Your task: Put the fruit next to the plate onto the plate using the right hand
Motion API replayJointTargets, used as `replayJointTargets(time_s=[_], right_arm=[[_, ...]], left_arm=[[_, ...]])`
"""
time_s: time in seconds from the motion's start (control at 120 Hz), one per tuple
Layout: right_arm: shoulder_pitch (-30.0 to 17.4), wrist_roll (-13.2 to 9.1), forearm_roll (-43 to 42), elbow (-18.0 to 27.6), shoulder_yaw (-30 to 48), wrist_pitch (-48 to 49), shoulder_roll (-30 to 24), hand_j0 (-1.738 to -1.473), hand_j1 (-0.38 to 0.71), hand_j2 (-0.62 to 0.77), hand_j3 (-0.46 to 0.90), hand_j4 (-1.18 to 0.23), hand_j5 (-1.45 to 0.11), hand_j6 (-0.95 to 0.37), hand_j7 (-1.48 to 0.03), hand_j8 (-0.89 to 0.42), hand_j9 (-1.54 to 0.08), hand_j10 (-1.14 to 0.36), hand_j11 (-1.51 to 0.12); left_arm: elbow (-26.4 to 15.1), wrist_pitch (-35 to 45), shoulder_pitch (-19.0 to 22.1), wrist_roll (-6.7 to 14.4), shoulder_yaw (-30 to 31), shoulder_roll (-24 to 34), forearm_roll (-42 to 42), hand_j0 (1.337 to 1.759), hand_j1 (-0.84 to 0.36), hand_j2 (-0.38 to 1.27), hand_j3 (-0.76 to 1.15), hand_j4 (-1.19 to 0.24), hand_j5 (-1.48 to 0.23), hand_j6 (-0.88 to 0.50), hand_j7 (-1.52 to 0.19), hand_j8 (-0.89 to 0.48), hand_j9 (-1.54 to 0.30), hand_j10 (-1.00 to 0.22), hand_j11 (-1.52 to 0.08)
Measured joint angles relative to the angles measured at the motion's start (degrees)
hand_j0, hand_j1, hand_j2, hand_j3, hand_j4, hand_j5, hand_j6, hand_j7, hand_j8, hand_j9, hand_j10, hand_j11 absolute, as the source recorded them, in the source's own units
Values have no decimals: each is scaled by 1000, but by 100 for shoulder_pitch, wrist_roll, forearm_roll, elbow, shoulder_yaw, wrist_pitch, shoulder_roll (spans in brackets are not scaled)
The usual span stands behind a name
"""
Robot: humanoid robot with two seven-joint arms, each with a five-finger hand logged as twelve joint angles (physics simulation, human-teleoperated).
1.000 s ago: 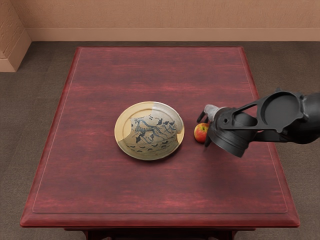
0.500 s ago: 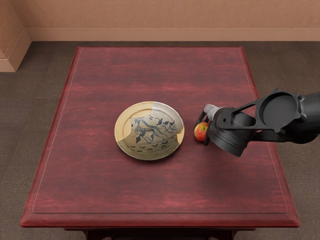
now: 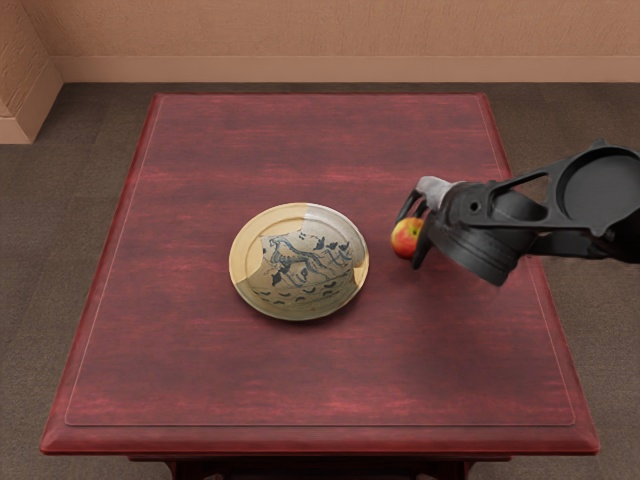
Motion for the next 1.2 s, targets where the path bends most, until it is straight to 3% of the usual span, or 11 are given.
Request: replayJointTargets(time_s=[0.233, 0.3, 0.467, 0.783, 1.033, 1.2], right_arm=[[476, 0, 24, 401, 428, 8, -91, -1651, 202, 262, 1, -515, -1167, -351, -1065, -383, -1108, -797, -1108], [528, 3, 44, 441, 525, 8, -28, -1651, 188, 215, 1, -512, -1174, -352, -1067, -383, -1112, -798, -1112], [606, 5, 168, 461, 773, 15, 263, -1651, 229, 270, 1, -484, -1191, -331, -1070, -359, -1120, -796, -1122], [304, 7, 251, -364, 1047, 19, 1261, -1651, 264, 302, 1, -434, -1212, -299, -1073, -318, -1131, -794, -1136], [23, 0, 209, -783, 1115, 11, 1597, -1650, 247, 301, 1, -469, -1198, -321, -1070, -345, -1122, -795, -1125], [-42, 4, 168, -832, 1118, -14, 1631, -1653, 249, 294, 0, -523, -1009, -378, -926, -416, -959, -694, -959]], left_arm=[[0, 0, 0, 0, 0, 0, 0, 1658, 69, 47, 0, -234, -304, -234, -304, -234, -304, -234, -304], [0, 0, 0, 0, 0, 0, 0, 1658, 69, 47, 0, -234, -304, -234, -304, -234, -304, -234, -304], [0, 0, 0, 0, 0, 0, 0, 1658, 68, 47, 0, -234, -304, -234, -304, -234, -304, -234, -304], [0, 0, 0, 0, 0, 0, 0, 1658, 68, 47, 0, -234, -304, -234, -304, -234, -304, -234, -304], [0, 0, 0, -1, 0, 0, 0, 1658, 68, 47, 0, -234, -304, -234, -304, -234, -304, -234, -304], [0, 0, 0, 0, 0, 0, 0, 1658, 69, 47, 0, -234, -304, -234, -304, -234, -304, -234, -304]])
